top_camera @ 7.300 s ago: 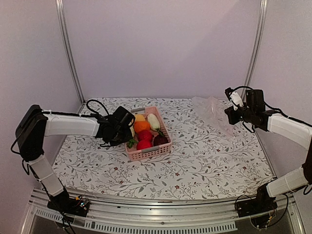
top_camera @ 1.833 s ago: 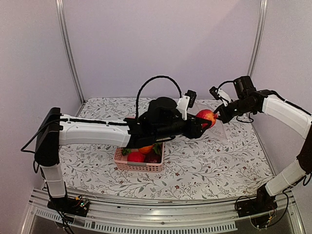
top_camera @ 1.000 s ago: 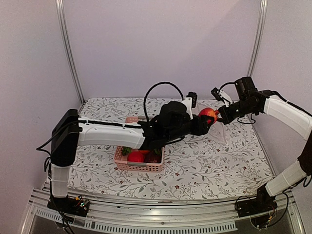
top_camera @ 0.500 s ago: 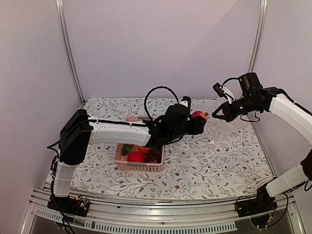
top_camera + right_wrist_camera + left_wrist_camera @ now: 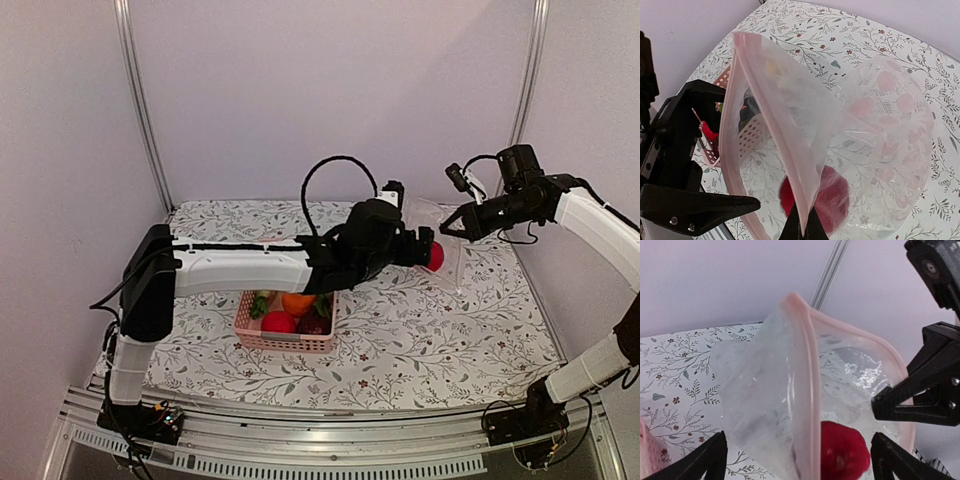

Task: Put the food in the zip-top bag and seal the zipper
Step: Place the fake fruit in the zipper food storage bag, then adjust the zipper food storage bag at the center of the board.

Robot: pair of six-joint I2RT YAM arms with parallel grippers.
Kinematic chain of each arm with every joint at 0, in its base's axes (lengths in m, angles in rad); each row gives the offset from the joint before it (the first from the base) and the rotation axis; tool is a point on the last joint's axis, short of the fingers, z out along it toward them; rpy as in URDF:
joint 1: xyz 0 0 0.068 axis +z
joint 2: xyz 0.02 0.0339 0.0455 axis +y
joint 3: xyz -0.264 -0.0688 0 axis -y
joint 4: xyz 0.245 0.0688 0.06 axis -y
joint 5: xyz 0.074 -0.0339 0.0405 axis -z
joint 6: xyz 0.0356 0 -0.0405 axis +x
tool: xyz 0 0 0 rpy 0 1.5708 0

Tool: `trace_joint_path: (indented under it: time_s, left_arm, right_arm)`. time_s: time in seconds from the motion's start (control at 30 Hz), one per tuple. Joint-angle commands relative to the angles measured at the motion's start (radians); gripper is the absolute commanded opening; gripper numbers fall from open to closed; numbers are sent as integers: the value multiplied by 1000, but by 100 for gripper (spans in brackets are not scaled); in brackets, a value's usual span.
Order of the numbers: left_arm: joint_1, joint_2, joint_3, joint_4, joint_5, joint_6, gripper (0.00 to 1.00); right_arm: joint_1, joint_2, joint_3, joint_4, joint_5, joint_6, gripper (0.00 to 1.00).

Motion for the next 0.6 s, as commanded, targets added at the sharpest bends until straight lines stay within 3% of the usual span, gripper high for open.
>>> trace_joint_path:
  time_s: [0.0, 0.17, 0.23, 0.33, 0.43, 0.57]
  left_arm:
    - [-49, -119, -2, -7, -46, 100, 100]
    - [-95, -212, -74, 22, -73, 148, 100]
    - [-97, -244, -118, -22, -122, 62, 96]
    - [-96, -260, -150, -126, -134, -145, 83]
    - [-95, -198, -65, -267, -105, -286, 76]
    - [-93, -91, 98, -384, -118, -350, 72]
  right_arm:
    - [-13, 15, 21, 8, -18, 25, 0]
    - [-13, 30, 27, 21, -8, 25, 0]
    - [-13, 31, 32, 28, 12, 27, 0]
    - [-13, 24, 24, 46, 16, 39, 0]
    - [-13, 25, 13, 61, 20, 47, 0]
    - [-10, 37, 11, 78, 4, 64, 0]
